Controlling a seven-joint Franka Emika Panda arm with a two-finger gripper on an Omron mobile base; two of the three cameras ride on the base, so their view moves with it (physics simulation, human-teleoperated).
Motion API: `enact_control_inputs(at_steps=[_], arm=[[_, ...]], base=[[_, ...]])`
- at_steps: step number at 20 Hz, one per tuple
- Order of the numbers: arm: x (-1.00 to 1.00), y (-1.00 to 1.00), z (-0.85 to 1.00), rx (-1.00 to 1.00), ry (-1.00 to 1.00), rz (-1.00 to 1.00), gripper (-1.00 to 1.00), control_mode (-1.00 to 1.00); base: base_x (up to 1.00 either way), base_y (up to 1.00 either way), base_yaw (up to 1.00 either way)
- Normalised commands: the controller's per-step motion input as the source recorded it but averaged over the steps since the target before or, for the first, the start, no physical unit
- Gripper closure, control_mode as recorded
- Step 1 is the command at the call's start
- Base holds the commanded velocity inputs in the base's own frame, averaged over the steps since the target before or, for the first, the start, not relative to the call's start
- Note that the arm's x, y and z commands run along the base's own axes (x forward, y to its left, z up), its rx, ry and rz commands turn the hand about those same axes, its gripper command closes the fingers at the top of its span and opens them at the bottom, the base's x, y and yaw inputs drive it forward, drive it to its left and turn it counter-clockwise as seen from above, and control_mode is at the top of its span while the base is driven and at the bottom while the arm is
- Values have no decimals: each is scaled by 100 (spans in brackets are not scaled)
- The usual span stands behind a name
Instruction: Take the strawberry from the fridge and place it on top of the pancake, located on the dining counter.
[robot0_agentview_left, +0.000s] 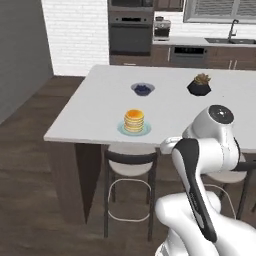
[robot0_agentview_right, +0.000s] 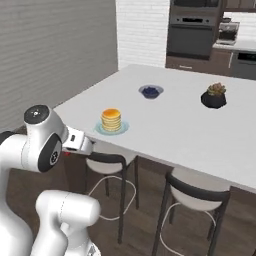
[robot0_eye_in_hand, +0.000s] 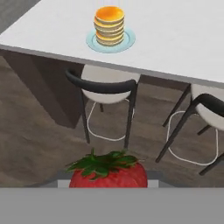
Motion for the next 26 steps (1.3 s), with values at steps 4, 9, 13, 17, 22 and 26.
enact_control_inputs(at_steps=[4, 9, 13, 17, 22, 26], arm=[[0, 0, 0, 0, 0, 0, 100, 100], [0, 0, 0, 0, 0, 0, 100, 100], [0, 0, 0, 0, 0, 0, 100, 100], [0, 0, 0, 0, 0, 0, 100, 100], [59, 3, 0, 0, 4, -5, 100, -100], [100, 11, -1, 0, 28, -2, 100, -100]], base=[[73, 74, -50], [76, 59, -38], [70, 47, -30], [78, 9, -20], [34, 0, -6], [0, 0, 0]])
